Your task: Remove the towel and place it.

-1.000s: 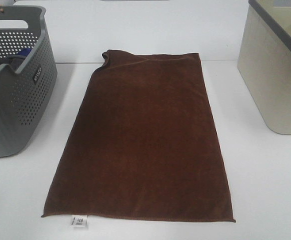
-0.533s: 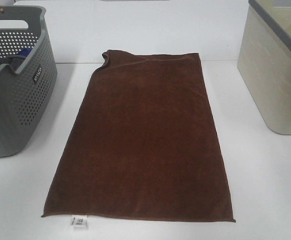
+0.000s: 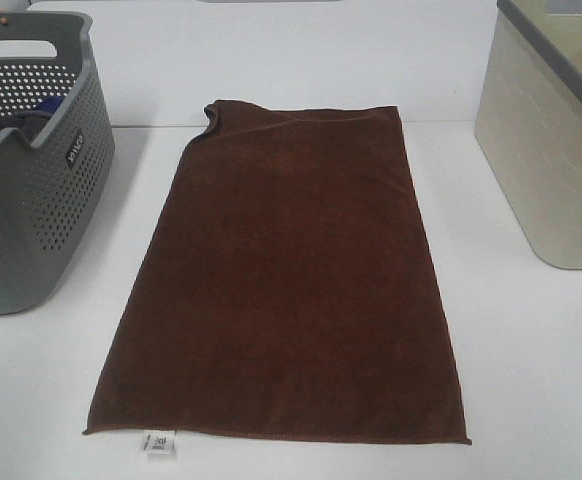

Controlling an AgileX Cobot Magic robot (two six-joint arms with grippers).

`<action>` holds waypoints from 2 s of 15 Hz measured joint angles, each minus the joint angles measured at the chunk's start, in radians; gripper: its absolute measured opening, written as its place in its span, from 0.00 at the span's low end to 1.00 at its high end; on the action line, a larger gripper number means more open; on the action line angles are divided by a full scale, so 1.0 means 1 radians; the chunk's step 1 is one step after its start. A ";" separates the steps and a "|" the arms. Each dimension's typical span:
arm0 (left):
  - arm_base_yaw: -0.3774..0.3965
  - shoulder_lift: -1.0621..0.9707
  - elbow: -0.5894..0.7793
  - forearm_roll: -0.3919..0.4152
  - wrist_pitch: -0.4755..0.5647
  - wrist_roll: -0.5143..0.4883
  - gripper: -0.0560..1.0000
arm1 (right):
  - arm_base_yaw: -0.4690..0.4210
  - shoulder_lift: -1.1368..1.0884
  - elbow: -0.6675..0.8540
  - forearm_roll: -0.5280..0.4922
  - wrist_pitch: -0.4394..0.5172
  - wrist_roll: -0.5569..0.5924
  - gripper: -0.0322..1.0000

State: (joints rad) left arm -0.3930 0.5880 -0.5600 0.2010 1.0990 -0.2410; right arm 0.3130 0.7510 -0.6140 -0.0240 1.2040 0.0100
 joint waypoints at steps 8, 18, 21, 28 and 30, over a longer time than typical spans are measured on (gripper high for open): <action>0.000 -0.150 0.052 -0.127 -0.047 0.185 0.70 | 0.000 -0.524 0.080 0.000 -0.082 -0.017 0.68; 0.000 -0.150 0.052 -0.170 -0.050 0.241 0.70 | 0.000 -0.664 0.112 0.000 -0.134 -0.022 0.68; 0.010 -0.171 0.052 -0.170 -0.050 0.246 0.70 | 0.000 -0.664 0.112 0.000 -0.134 -0.022 0.68; 0.254 -0.454 0.058 -0.170 -0.055 0.247 0.70 | -0.129 -0.664 0.112 0.000 -0.135 -0.022 0.68; 0.311 -0.549 0.058 -0.170 -0.055 0.247 0.70 | -0.225 -0.664 0.112 0.000 -0.135 -0.022 0.68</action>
State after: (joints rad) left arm -0.0820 0.0390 -0.5020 0.0310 1.0440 0.0060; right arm 0.0880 0.0870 -0.5020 -0.0240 1.0690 -0.0120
